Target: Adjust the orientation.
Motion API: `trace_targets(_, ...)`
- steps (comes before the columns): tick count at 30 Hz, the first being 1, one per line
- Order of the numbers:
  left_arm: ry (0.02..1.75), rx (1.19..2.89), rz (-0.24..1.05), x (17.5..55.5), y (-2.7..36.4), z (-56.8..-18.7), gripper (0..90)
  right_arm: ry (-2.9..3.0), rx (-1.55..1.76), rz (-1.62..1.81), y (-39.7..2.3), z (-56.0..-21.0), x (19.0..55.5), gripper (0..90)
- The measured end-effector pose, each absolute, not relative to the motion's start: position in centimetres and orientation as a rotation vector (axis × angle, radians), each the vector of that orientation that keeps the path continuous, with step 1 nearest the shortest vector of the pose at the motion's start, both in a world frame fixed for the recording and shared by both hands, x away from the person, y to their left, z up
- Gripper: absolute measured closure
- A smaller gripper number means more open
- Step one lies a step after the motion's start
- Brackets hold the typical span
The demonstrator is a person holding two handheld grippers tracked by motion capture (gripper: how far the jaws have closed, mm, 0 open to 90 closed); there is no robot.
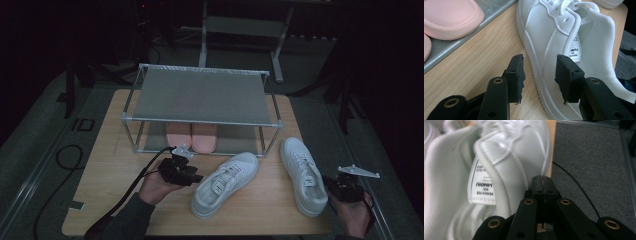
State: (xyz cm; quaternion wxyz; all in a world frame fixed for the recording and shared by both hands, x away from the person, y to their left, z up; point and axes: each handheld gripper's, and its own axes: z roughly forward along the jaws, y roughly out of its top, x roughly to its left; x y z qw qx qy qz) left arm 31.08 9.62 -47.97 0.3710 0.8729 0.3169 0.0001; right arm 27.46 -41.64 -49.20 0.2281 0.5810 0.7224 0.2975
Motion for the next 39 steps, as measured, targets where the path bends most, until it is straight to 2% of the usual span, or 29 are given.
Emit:
trace_targets(28,0.804,2.241,0.005,31.0,9.6,-47.9,58.6,2.094,1.407,0.933,-36.6,-47.7,25.4,90.0)
trace_targets(39,0.809,2.238,0.003,31.0,9.5,-48.0,58.6,2.109,1.411,0.899,-36.5,-48.2,25.0,90.0)
